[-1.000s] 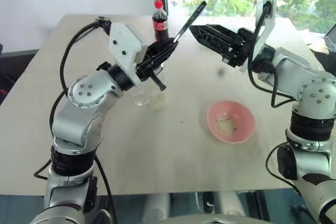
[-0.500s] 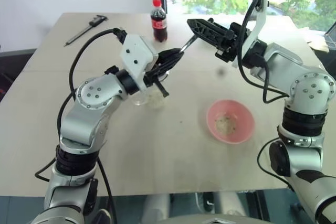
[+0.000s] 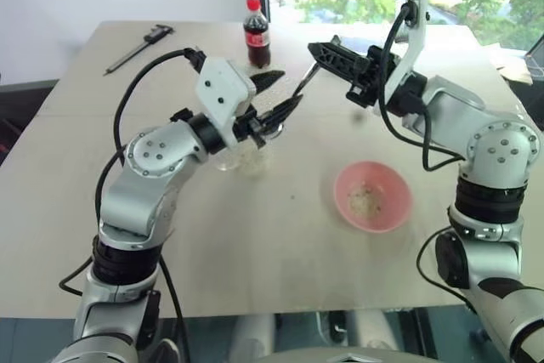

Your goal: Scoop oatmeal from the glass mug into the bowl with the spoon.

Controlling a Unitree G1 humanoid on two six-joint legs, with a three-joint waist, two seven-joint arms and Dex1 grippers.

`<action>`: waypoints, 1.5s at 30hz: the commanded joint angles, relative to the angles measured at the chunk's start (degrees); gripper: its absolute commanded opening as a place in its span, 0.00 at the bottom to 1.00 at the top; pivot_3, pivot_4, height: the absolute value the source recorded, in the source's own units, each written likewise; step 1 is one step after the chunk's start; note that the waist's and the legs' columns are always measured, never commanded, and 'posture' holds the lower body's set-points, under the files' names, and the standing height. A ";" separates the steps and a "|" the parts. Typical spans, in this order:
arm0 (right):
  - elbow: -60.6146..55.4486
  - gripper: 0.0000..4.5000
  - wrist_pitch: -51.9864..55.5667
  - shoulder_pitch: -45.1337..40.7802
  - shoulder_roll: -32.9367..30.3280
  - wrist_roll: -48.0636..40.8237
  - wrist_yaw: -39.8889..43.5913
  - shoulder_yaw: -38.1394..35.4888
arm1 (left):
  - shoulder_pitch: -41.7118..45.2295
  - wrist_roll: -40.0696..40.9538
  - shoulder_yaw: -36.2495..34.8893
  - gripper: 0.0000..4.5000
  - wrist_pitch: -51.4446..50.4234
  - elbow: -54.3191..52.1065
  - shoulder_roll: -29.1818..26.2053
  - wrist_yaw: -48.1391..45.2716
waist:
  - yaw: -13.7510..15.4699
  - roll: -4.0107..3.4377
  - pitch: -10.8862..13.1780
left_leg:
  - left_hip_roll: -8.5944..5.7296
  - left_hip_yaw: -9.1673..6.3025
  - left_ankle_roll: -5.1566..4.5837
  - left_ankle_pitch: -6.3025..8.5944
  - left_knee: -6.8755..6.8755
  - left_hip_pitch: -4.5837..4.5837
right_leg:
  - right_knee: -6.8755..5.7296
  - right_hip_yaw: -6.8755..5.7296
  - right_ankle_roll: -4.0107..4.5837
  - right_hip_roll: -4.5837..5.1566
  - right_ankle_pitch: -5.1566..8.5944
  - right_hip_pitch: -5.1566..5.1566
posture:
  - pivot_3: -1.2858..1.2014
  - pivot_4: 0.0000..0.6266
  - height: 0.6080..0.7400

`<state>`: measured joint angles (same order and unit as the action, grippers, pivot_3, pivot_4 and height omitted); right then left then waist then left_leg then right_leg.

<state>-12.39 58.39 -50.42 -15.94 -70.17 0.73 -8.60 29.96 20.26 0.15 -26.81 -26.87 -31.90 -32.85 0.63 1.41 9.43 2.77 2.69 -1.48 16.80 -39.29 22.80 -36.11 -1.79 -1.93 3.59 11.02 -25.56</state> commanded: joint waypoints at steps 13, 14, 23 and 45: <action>8.04 0.00 -2.89 -2.32 -3.39 -11.91 -9.58 -14.97 | -19.76 4.99 -22.01 0.74 -3.75 -16.93 3.63 14.47 | -0.24 -0.01 0.00 | 0.01 0.03 0.00 0.00 -0.02 -0.01 | -0.05 0.04 0.00 0.01 0.00 -0.01 | 0.52 0.24 1.00; 8.77 0.00 -3.30 -2.21 -3.40 -12.60 -11.02 -15.69 | -23.09 3.64 -22.69 0.74 -2.30 -16.96 4.25 14.80 | -0.24 -0.01 0.00 | 0.00 0.03 -0.01 0.01 -0.02 -0.02 | -0.08 0.04 0.00 0.01 0.00 -0.02 | 0.52 0.24 1.00; 9.58 0.00 -3.89 -1.52 -4.94 -12.37 -13.68 -15.39 | -41.00 -8.70 -15.43 0.74 14.52 -10.06 9.57 14.10 | -0.01 -0.09 -0.03 | 0.00 0.06 -0.22 0.13 -0.03 -0.07 | -0.18 0.06 0.02 0.02 0.00 -0.03 | 0.52 0.24 1.00; 7.01 0.00 -5.68 -0.24 -6.47 -13.65 -15.97 -15.47 | -30.57 -13.77 -10.16 0.02 26.05 11.20 12.43 14.11 | -0.52 -0.23 -0.10 | 0.03 0.06 -0.24 0.13 -0.06 -0.07 | -0.28 0.06 0.02 0.03 -0.01 -0.07 | 0.52 0.24 1.00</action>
<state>-2.51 53.99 -49.87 -21.62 -82.55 -15.54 -23.43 -0.92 6.27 -10.70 -2.08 -15.41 -19.61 -18.55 0.11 1.18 9.33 2.80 2.75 -1.72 16.93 -39.35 22.73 -36.38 -1.73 -1.91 3.61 11.01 -25.62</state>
